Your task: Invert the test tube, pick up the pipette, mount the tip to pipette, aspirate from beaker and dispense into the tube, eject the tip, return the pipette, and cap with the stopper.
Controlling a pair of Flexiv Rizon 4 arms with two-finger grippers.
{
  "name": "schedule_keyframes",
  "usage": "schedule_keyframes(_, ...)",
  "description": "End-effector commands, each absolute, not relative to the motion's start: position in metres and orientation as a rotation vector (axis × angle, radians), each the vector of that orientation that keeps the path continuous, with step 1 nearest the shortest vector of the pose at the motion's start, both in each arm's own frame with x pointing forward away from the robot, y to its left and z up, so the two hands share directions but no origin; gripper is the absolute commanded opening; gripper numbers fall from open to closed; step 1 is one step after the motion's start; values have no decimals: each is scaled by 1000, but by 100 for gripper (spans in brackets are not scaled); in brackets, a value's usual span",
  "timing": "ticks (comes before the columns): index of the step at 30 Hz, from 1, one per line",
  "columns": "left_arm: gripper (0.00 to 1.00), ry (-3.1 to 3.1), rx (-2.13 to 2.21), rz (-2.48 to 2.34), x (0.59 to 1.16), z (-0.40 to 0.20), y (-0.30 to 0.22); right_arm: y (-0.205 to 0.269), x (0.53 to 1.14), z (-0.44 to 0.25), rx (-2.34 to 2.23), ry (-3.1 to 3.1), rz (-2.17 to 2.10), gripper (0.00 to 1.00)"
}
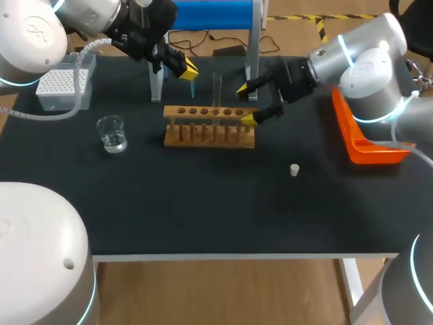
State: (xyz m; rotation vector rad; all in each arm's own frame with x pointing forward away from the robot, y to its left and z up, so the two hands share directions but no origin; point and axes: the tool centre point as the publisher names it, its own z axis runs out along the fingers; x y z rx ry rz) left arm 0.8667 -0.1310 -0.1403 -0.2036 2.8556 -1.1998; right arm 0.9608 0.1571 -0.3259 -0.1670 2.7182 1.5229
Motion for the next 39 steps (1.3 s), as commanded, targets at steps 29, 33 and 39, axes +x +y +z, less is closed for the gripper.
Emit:
schedule_keyframes(29, 0, 2860, -205, -1195, 867, -139, -131, 158, 828, -238, -209, 2359, 2030, 100)
schedule_keyframes(33, 0, 2860, -205, -1195, 867, -139, -131, 178, 833, -229, -214, 2364, 2128, 100)
schedule_keyframes(39, 0, 2860, -205, -1195, 867, -139, -131, 204, 841, -217, -179, 2416, 2144, 100)
